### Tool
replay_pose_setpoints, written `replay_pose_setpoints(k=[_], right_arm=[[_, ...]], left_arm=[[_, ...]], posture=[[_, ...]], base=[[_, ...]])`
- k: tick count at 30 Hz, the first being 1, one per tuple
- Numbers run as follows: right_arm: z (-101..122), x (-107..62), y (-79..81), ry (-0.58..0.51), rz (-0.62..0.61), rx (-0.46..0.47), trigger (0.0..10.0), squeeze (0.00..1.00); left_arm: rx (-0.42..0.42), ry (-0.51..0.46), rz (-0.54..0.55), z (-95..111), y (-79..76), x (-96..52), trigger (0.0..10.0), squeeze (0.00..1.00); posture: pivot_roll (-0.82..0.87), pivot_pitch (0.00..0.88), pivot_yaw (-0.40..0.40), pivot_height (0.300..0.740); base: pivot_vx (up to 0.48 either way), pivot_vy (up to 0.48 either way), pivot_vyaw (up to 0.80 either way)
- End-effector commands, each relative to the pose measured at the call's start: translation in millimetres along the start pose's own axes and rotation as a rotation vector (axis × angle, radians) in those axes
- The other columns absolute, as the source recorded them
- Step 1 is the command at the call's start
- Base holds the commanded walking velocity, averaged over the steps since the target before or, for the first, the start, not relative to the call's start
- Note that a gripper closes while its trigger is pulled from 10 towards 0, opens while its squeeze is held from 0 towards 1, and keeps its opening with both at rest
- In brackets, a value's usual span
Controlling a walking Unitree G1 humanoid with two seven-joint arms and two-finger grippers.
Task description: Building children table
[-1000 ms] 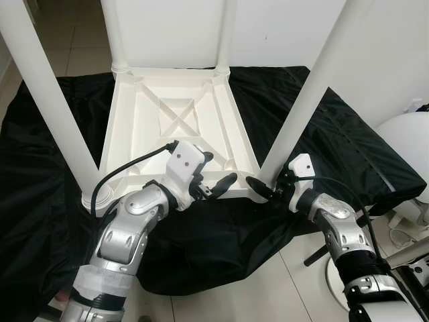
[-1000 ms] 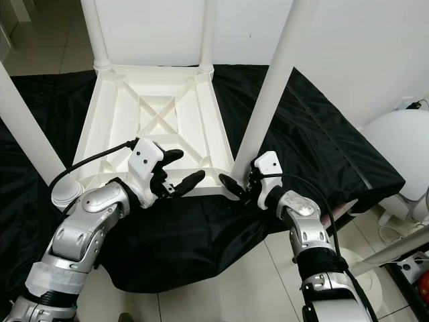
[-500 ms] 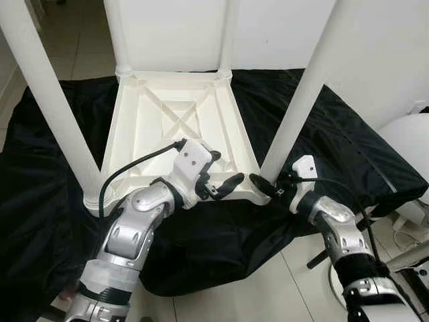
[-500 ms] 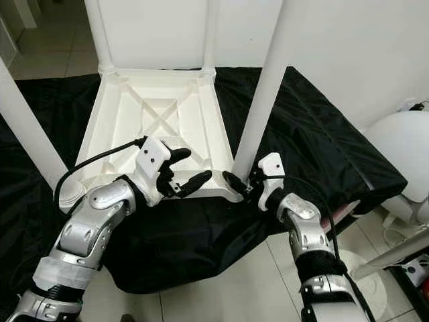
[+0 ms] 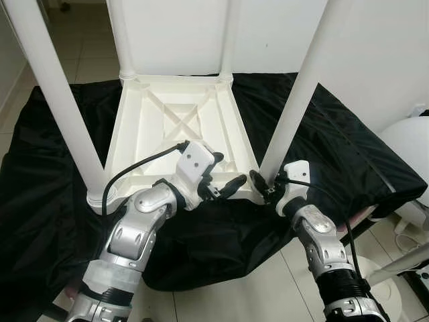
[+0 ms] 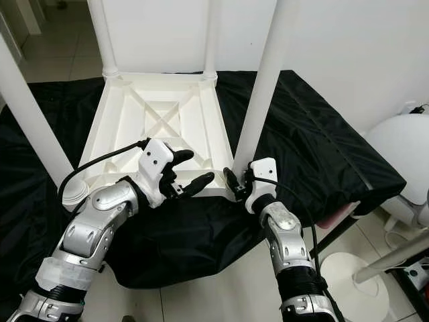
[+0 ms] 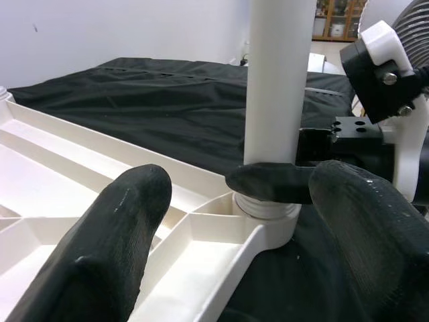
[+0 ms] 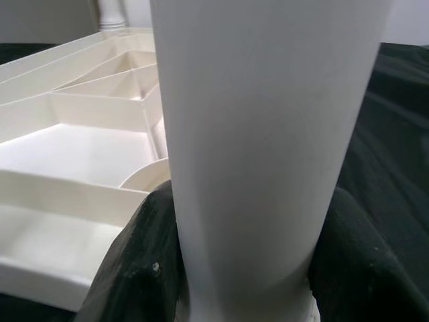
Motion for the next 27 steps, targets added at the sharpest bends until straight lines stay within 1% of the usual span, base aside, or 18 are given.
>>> replay_pose_setpoints(k=[1,2,3,4,6,7,8,9,10,11,12,18,19,20,21,25,26,27], right_arm=[[-16.0,-6.9,-4.6,0.077,-0.097,0.036,10.0,0.00],[-18.0,-7.7,0.5,0.087,-0.158,0.073,10.0,0.00],[-18.0,-7.7,0.5,0.087,-0.158,0.073,10.0,0.00],[-19.6,-8.7,7.5,0.101,-0.216,0.103,10.0,0.00],[-19.6,-8.7,7.5,0.101,-0.216,0.103,10.0,0.00],[-19.8,-8.0,14.1,0.109,-0.268,0.134,10.0,0.00],[-19.8,-8.0,14.1,0.109,-0.268,0.134,10.0,0.00],[-17.9,-5.8,20.3,0.113,-0.300,0.160,10.0,0.00],[-17.9,-5.8,20.3,0.113,-0.300,0.160,10.0,0.00],[-13.4,-1.7,31.2,0.117,-0.304,0.158,10.0,0.00],[-12.3,-1.0,33.7,0.115,-0.290,0.154,10.0,0.00],[-12.3,-2.8,37.7,0.105,-0.239,0.177,10.0,0.00],[-12.9,-4.3,37.1,0.107,-0.234,0.182,10.0,0.95],[-12.9,-4.3,37.1,0.107,-0.234,0.182,10.0,0.95],[-9.8,-5.8,35.7,0.078,-0.217,0.192,10.0,1.00],[-7.6,-7.3,33.7,0.068,-0.224,0.188,10.0,1.00],[-3.6,-9.2,29.0,0.043,-0.214,0.166,10.0,1.00],[-3.6,-9.2,29.0,0.043,-0.214,0.166,10.0,1.00]], left_arm=[[0.006,0.005,0.034,-2.8,0.5,-0.3,10.0,0.00],[0.005,0.005,0.036,-3.4,0.0,-0.7,10.0,0.00],[0.005,0.005,0.036,-3.4,0.0,-0.7,10.0,0.00],[0.003,0.005,0.037,-3.6,-0.4,-1.3,10.0,0.00],[0.003,0.005,0.037,-3.6,-0.4,-1.3,10.0,0.00],[0.004,0.006,0.040,-4.2,-0.5,-1.9,10.0,0.00],[0.004,0.006,0.040,-4.2,-0.5,-1.9,10.0,0.00],[0.002,0.006,0.045,-4.5,-0.2,-2.7,10.0,0.00],[0.002,0.006,0.045,-4.5,-0.2,-2.7,10.0,0.00],[-0.004,0.006,0.050,-5.4,-0.8,-3.9,10.0,0.00],[-0.006,0.006,0.050,-5.7,-1.4,-4.1,10.0,0.00],[-0.006,0.006,0.047,-6.0,-2.3,-4.1,10.0,0.00],[-0.005,0.006,0.048,-5.9,-2.3,-4.1,10.0,0.00],[-0.005,0.006,0.048,-5.9,-2.3,-4.1,10.0,0.00],[-0.004,0.006,0.048,-5.6,-2.2,-4.4,10.0,0.00],[-0.003,0.006,0.048,-5.5,-2.1,-4.7,10.0,0.00],[-0.002,0.007,0.047,-5.5,-2.3,-5.2,10.0,0.00],[-0.002,0.007,0.047,-5.5,-2.3,-5.2,10.0,0.00]], posture=[[-0.04,0.000,-0.042,0.740],[-0.03,0.000,-0.043,0.740],[-0.03,0.000,-0.043,0.740],[-0.03,0.000,-0.049,0.740],[-0.03,0.000,-0.049,0.740],[-0.03,0.000,-0.053,0.740],[-0.03,0.000,-0.053,0.740],[-0.02,0.000,-0.053,0.740],[-0.02,0.000,-0.053,0.740],[-0.02,0.000,-0.054,0.740],[-0.02,0.000,-0.055,0.740],[-0.02,0.000,-0.055,0.740],[-0.01,0.000,-0.054,0.740],[-0.01,0.000,-0.054,0.740],[-0.01,0.000,-0.052,0.740],[-0.01,0.000,-0.052,0.740],[-0.01,0.000,-0.050,0.740],[-0.01,0.000,-0.050,0.740]], base=[[0.000,0.000,0.00],[0.000,0.000,0.00],[0.000,0.000,0.00],[0.000,0.000,0.00],[0.000,0.000,0.00],[0.000,0.000,0.00],[0.000,0.000,0.00],[0.000,0.000,0.00],[0.000,0.000,0.00],[0.000,0.000,0.00],[0.000,0.000,0.00],[0.000,0.000,0.00],[0.000,0.000,0.00],[0.000,0.000,0.00],[0.000,0.000,0.00],[0.000,0.000,0.00],[0.000,0.000,0.00],[0.000,0.000,0.00]])
Point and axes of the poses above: a point about 5 cm out from each wrist's last joint towards the gripper, its own x axis pointing out of the wrist towards the gripper, its own z axis along the axis of the wrist's last joint, y = z × x, the point moved 3 cm from there along x, pointing out of the wrist towards the gripper, and after that the axes turned 8 degrees about -x, right-handed, at the moved point
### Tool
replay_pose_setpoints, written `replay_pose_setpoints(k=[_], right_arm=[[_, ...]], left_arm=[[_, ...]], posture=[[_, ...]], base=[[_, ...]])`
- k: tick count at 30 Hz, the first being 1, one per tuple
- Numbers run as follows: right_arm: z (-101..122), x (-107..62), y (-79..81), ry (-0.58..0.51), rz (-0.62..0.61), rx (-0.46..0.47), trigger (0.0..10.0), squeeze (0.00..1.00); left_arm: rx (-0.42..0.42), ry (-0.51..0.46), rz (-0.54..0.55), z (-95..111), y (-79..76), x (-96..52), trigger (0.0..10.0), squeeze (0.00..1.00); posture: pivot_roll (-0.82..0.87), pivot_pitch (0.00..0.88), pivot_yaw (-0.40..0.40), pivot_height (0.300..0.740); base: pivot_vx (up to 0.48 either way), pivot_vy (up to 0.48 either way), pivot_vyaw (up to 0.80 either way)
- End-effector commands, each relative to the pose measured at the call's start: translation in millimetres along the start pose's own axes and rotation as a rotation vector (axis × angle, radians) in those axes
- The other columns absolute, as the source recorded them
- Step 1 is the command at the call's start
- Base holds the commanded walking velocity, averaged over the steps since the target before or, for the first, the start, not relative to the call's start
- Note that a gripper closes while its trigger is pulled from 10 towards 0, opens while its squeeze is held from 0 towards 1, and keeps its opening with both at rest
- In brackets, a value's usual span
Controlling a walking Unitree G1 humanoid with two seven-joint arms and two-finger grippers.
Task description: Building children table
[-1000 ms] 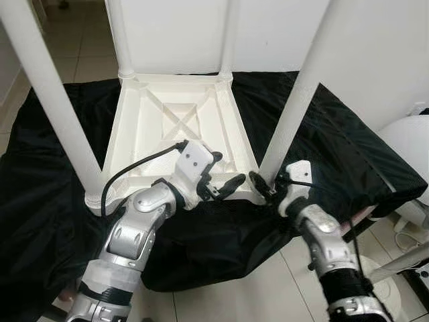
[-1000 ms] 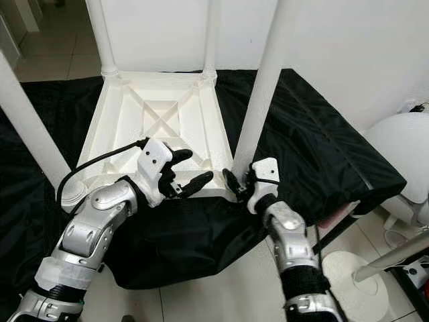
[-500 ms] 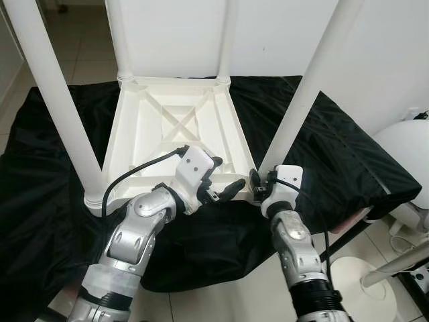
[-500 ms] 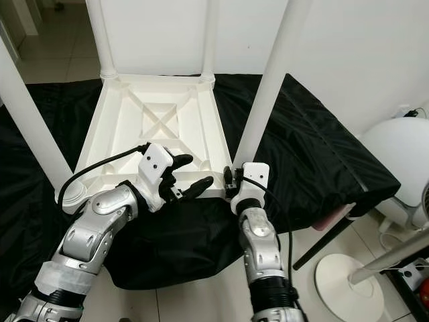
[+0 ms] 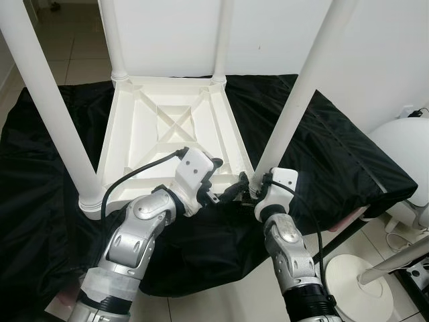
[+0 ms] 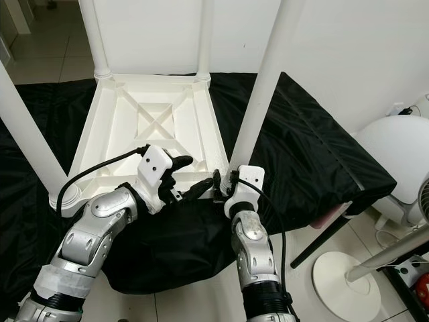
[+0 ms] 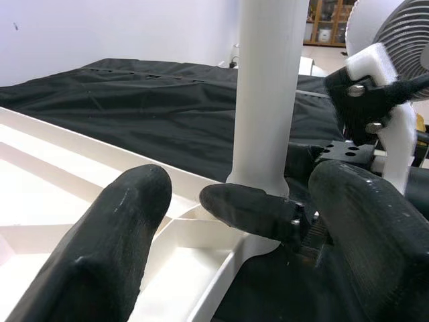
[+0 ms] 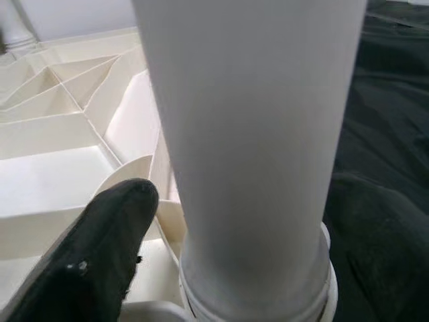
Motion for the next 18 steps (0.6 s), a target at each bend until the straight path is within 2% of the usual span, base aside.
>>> replay_pose_setpoints(k=[1,6,7,18], right_arm=[[2.4,-3.8,-6.6,-0.019,0.014,-0.011,10.0,1.00],[5.2,-6.7,-15.7,-0.032,0.076,-0.044,10.0,1.00],[7.3,-7.7,-17.7,-0.043,0.118,-0.049,10.0,0.00],[11.4,-9.7,-23.7,-0.067,0.170,-0.112,10.0,0.00]], left_arm=[[0.002,0.006,0.047,-1.8,1.7,-0.9,10.0,0.00],[0.003,0.006,0.046,-1.6,1.6,-0.9,10.0,0.00],[0.003,0.006,0.045,-1.5,1.1,-0.7,10.0,0.00],[0.004,0.003,0.044,-0.2,-0.4,-1.8,10.0,0.00]], posture=[[-0.01,0.000,-0.050,0.740],[-0.02,0.000,-0.051,0.740],[-0.02,0.001,-0.051,0.740],[-0.01,0.009,-0.053,0.740]], base=[[0.000,0.000,0.00],[0.000,0.000,0.00],[0.000,0.000,0.00],[0.000,0.000,0.00]])
Point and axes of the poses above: a point about 5 cm out from each wrist's last joint towards the gripper, its own x axis pointing out of the wrist towards the gripper, its own z axis along the axis of the wrist's last joint, y = z × x, the point moved 3 cm from there along x, pointing out of the wrist towards the gripper, and after that the axes turned 8 degrees about -x, right-handed, at the moved point
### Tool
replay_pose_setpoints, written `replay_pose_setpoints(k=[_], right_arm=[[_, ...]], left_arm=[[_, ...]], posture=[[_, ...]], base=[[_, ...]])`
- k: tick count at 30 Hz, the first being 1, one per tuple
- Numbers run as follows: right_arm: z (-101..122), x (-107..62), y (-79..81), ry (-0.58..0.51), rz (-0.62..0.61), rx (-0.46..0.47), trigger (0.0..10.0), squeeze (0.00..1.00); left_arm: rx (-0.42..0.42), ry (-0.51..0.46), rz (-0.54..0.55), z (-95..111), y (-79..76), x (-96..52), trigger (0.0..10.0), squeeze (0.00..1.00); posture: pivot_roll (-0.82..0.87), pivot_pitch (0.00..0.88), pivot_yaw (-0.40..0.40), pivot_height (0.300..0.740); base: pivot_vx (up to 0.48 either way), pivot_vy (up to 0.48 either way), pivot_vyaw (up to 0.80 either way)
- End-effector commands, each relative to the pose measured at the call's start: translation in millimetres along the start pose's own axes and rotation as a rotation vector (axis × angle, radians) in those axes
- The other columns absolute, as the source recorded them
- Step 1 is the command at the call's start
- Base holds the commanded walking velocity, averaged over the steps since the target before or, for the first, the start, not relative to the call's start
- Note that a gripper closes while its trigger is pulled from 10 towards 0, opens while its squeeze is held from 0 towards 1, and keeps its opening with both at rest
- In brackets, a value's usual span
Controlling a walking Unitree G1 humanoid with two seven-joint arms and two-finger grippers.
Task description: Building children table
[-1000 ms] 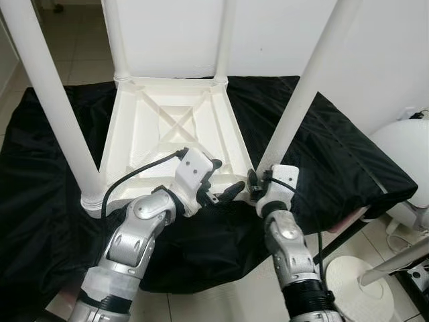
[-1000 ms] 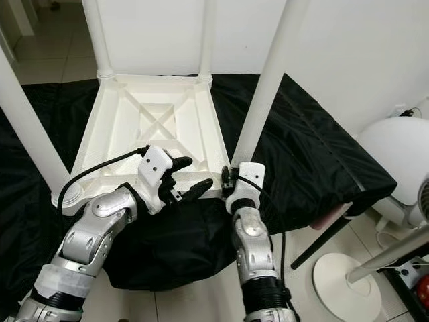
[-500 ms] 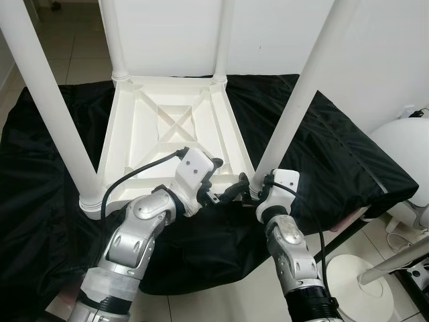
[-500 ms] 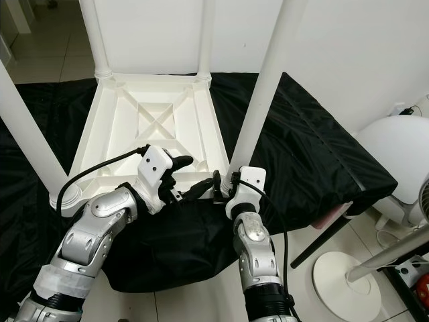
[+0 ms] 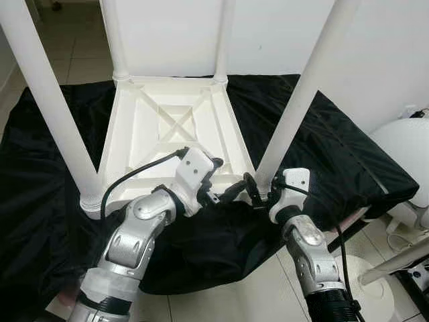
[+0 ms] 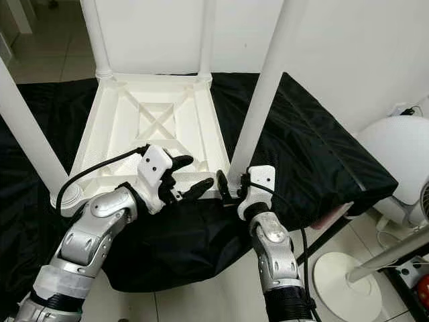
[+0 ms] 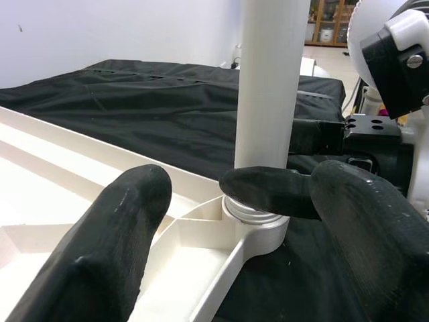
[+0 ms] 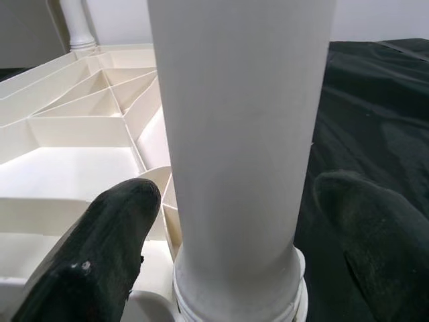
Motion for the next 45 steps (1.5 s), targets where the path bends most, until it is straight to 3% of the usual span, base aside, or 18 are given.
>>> replay_pose_setpoints(k=[1,14,22,28,36,37,38,39,40,45], right_arm=[[-0.6,-3.0,-2.4,-0.002,0.006,-0.011,10.0,0.00],[7.4,-1.1,-10.9,-0.036,0.152,-0.139,10.0,0.00],[14.6,13.8,-16.0,-0.051,0.262,-0.214,10.0,0.00],[11.0,21.8,-13.0,-0.017,0.405,-0.289,10.0,0.00],[4.9,26.7,-12.2,0.024,0.496,-0.322,10.0,0.00],[2.2,27.7,-12.4,0.039,0.517,-0.327,6.7,0.00],[2.2,27.7,-12.4,0.039,0.517,-0.327,6.7,0.00],[-0.5,28.3,-12.7,0.054,0.530,-0.327,3.0,0.00],[-3.1,28.6,-12.9,0.068,0.540,-0.319,0.0,0.00],[-8.5,27.9,-14.1,0.094,0.543,-0.299,0.0,0.00]], left_arm=[[0.004,0.005,0.046,-1.0,0.9,-1.2,10.0,0.00],[0.006,0.004,0.043,-0.1,1.0,0.0,10.0,0.00],[0.012,-0.005,0.040,3.8,2.8,4.1,10.0,0.00],[0.014,-0.012,0.045,6.9,5.1,5.7,10.0,0.00],[0.016,-0.015,0.053,8.3,6.8,5.1,10.0,0.00],[0.016,-0.015,0.055,8.1,6.6,4.4,10.0,0.00],[0.016,-0.015,0.055,8.1,6.6,4.4,10.0,0.00],[0.015,-0.012,0.055,7.3,6.1,3.6,10.0,0.00],[0.015,-0.006,0.054,5.7,5.3,2.8,10.0,0.00],[0.030,0.013,0.046,0.7,1.9,1.7,10.0,0.00]], posture=[[-0.01,0.009,-0.053,0.740],[-0.02,0.012,-0.051,0.740],[-0.03,0.014,-0.029,0.740],[-0.02,0.019,-0.033,0.740],[-0.01,0.021,-0.039,0.740],[0.00,0.021,-0.042,0.740],[0.00,0.021,-0.042,0.740],[0.00,0.022,-0.043,0.740],[0.00,0.023,-0.045,0.740],[0.00,0.029,-0.052,0.740]], base=[[0.000,0.000,0.00],[0.000,0.000,0.00],[0.000,0.000,0.00],[0.000,0.000,0.00],[0.000,0.000,0.00],[0.000,0.000,0.00],[0.000,0.000,0.00],[0.000,0.000,0.00],[0.000,0.000,0.00],[0.000,0.000,0.00]])
Point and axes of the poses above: a point about 5 cm out from each wrist's last joint towards the gripper, its own x axis pointing out of the wrist towards the gripper, its own z axis along the axis of the wrist's last joint, y = z × x, the point moved 3 cm from there along x, pointing out of the wrist towards the gripper, and after that the axes turned 8 degrees about -x, right-handed, at the moved point
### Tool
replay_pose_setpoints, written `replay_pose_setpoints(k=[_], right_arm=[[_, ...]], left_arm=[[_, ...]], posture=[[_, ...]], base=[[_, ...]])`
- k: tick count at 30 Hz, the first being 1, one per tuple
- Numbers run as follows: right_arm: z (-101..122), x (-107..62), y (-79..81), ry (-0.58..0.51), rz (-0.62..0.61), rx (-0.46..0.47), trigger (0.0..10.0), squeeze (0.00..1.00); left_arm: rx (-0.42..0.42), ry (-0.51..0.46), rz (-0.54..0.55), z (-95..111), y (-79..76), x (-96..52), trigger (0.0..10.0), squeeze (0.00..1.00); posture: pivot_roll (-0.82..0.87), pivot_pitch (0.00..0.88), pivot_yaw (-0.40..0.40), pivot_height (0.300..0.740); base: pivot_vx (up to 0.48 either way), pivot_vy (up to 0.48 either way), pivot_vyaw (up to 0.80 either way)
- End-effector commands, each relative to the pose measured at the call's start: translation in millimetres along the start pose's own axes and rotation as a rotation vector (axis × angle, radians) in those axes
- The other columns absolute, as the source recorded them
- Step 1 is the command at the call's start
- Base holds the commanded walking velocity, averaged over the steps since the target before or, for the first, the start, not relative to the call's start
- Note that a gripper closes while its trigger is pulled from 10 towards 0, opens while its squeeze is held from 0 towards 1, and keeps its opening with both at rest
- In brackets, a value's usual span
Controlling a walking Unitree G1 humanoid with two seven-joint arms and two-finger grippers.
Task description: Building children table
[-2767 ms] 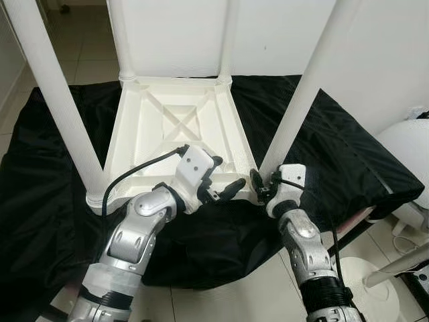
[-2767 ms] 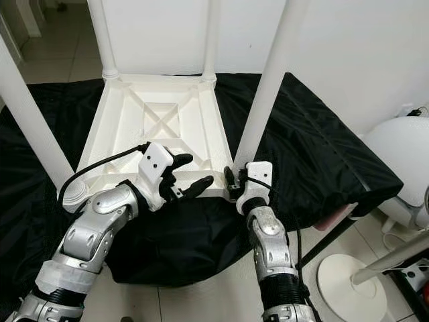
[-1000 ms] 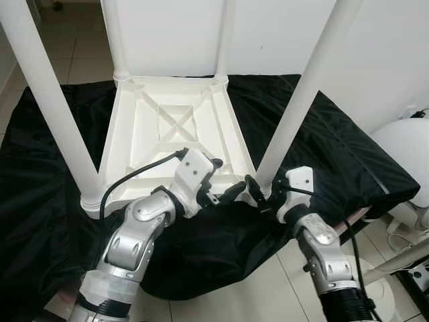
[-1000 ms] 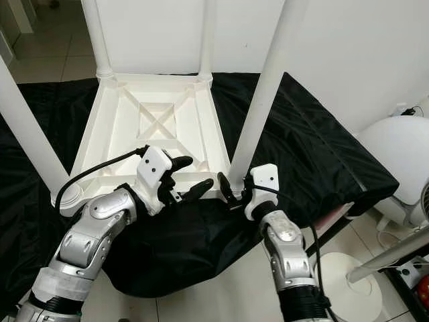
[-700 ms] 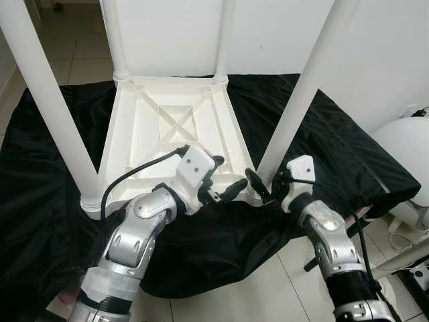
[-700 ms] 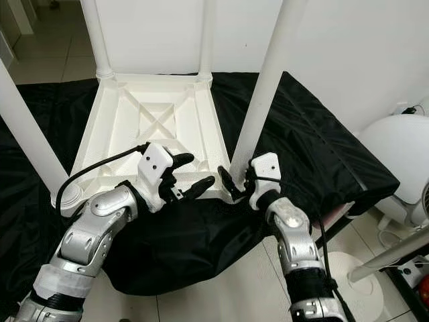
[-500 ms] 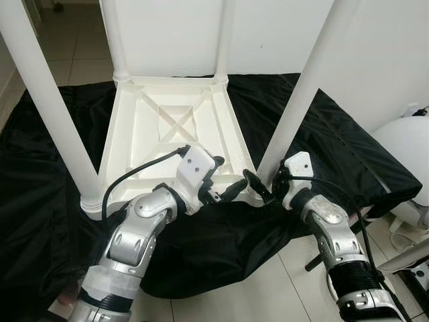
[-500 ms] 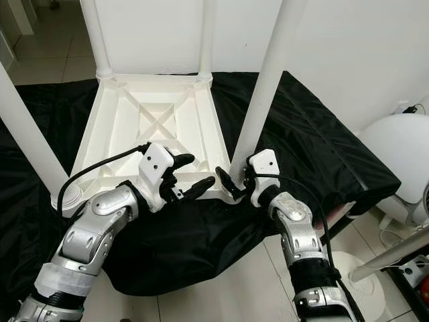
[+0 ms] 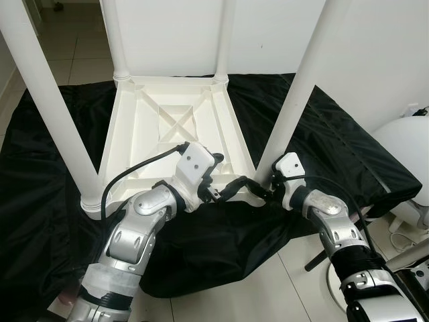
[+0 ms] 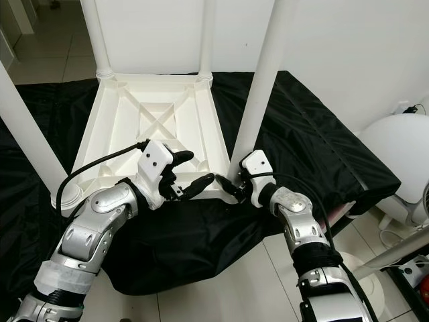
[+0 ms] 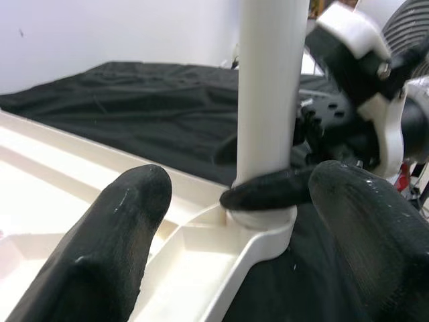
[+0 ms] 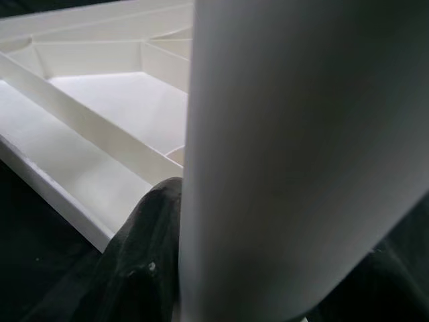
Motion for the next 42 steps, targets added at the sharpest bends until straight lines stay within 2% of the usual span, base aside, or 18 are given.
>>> replay_pose_setpoints(k=[1,7,8,9,10,13,16,18,22,29,34,38,42], right_arm=[[-7.7,-0.2,4.9,0.043,0.032,-0.012,0.0,0.00],[-12.4,-3.9,4.5,0.032,0.006,0.023,0.0,0.00],[-12.7,-4.6,3.0,0.026,-0.019,0.027,3.6,0.00],[-12.7,-4.6,3.0,0.026,-0.019,0.027,3.6,0.00],[-12.8,-5.1,2.1,0.022,-0.035,0.030,10.0,0.00],[-12.8,-5.1,2.1,0.022,-0.035,0.030,10.0,0.00],[-12.9,-6.2,0.4,-0.002,-0.120,0.079,10.0,0.00],[-12.9,-6.2,0.4,-0.002,-0.120,0.079,10.0,0.00],[-18.2,-8.7,-1.9,0.006,-0.309,0.176,10.0,0.00],[-16.8,-6.1,3.1,0.000,-0.389,0.196,10.0,0.00],[-7.9,-0.6,10.1,-0.019,-0.519,0.255,10.0,0.00],[-5.6,0.5,14.4,0.006,-0.714,0.310,10.0,0.00],[-6.9,1.5,18.0,0.027,-0.762,0.329,10.0,0.00]], left_arm=[[0.014,0.012,0.049,-2.7,1.4,-0.8,10.0,0.00],[0.010,0.033,0.028,-10.5,-6.5,-1.7,10.0,0.00],[0.008,0.036,0.028,-12.3,-6.6,-1.5,10.0,0.00],[0.008,0.036,0.028,-12.3,-6.6,-1.5,10.0,0.00],[0.007,0.039,0.029,-13.4,-6.7,-1.6,10.0,0.00],[0.007,0.039,0.029,-13.4,-6.7,-1.6,10.0,0.00],[0.021,0.061,0.036,-20.8,-5.4,-2.2,10.0,0.00],[0.021,0.061,0.036,-20.8,-5.4,-2.2,10.0,0.00],[0.043,0.079,0.043,-24.6,-3.0,-2.7,10.0,0.00],[0.052,0.082,0.045,-25.2,-2.4,-2.5,10.0,0.00],[0.055,0.079,0.046,-24.7,-1.0,-2.5,10.0,0.00],[0.055,0.073,0.048,-24.1,-1.9,-1.4,10.0,0.00],[0.056,0.072,0.046,-24.4,-2.4,-0.6,10.0,0.00]], posture=[[0.00,0.029,-0.052,0.740],[0.00,0.034,-0.052,0.740],[0.00,0.034,-0.052,0.740],[0.00,0.034,-0.052,0.740],[0.00,0.034,-0.051,0.740],[0.00,0.034,-0.051,0.740],[-0.01,0.032,-0.046,0.740],[-0.01,0.032,-0.046,0.740],[-0.01,0.028,-0.041,0.740],[-0.02,0.027,-0.040,0.740],[-0.02,0.028,-0.039,0.740],[-0.03,0.026,-0.039,0.740],[-0.03,0.026,-0.039,0.740]], base=[[0.000,0.000,0.00],[0.000,0.000,0.00],[0.000,0.000,0.00],[0.000,0.000,0.00],[0.000,0.000,0.00],[0.000,0.000,0.00],[0.000,0.000,0.00],[0.000,0.000,0.00],[0.000,0.000,0.00],[0.000,0.000,0.00],[0.000,0.000,0.00],[0.000,0.000,0.00],[0.000,0.000,0.00]])
Point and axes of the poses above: a point about 5 cm out from each wrist's last joint towards the gripper, its own x axis pointing out of the wrist towards the gripper, its own z axis along the axis of the wrist's last joint, y = z × x, the point moved 3 cm from there along x, pointing out of the wrist towards the gripper, and after that the axes turned 8 degrees about -x, right-handed, at the moved point
